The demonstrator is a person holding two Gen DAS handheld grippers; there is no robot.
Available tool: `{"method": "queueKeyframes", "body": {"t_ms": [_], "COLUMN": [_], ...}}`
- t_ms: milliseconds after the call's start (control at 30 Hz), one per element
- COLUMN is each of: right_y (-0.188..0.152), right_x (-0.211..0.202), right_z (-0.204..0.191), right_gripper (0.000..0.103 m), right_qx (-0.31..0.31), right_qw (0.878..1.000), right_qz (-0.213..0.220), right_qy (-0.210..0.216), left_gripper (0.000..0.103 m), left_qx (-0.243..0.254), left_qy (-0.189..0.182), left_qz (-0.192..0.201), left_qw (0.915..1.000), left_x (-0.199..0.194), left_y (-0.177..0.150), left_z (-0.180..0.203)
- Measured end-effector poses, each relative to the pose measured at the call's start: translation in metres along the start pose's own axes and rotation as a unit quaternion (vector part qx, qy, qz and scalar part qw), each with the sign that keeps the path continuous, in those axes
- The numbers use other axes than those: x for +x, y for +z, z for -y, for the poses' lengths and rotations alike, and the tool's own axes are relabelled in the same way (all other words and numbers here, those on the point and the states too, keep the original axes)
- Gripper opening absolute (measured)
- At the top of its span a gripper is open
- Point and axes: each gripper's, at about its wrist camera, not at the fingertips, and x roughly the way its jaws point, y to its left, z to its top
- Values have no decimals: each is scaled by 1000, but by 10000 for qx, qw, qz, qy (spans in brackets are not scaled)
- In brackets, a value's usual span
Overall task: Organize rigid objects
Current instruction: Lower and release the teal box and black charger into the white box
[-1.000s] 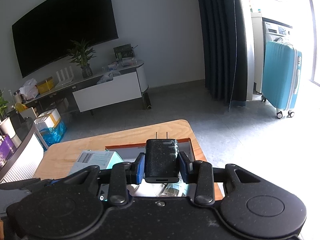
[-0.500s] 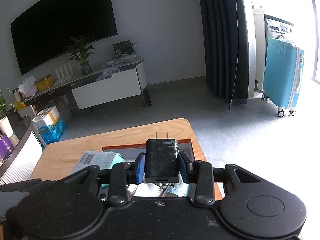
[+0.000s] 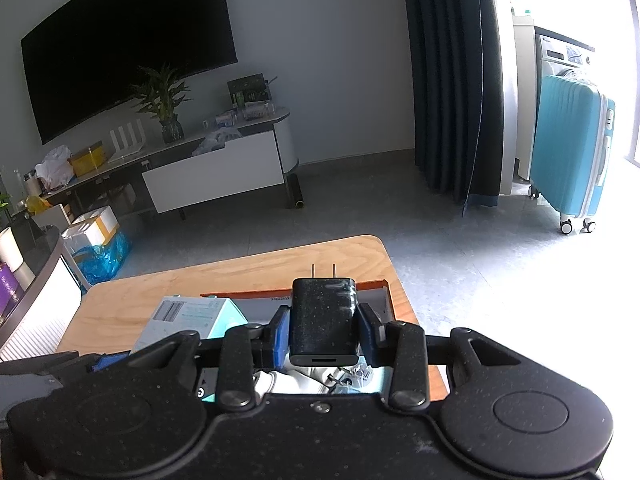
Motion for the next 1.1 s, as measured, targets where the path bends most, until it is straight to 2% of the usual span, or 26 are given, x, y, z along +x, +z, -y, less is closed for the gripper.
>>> {"method": "queueKeyframes", "body": {"t_ms": [400, 733, 933, 1100], "right_y": [3, 6, 8, 8], "right_x": [10, 38, 57, 44], "right_z": [1, 3, 5, 14], "right_gripper": [43, 43, 48, 49], "right_qx": [-19, -11, -37, 179], "right_qw": [10000, 9997, 9999, 9998], "right_qz": [-76, -229, -58, 108], "right_qy": [-6, -122, -142, -72], "left_gripper": [71, 71, 71, 71], "left_qx": [-92, -209, -272, -323], "left_qy": [53, 128, 182, 212], "left_qz": [-83, -168, -216, -261], "left_qw": [9999, 9996, 9992, 9989], "left_x": [9, 18, 22, 26], "left_y": [4, 5, 6, 6], "left_z": [-11, -24, -29, -31]}}
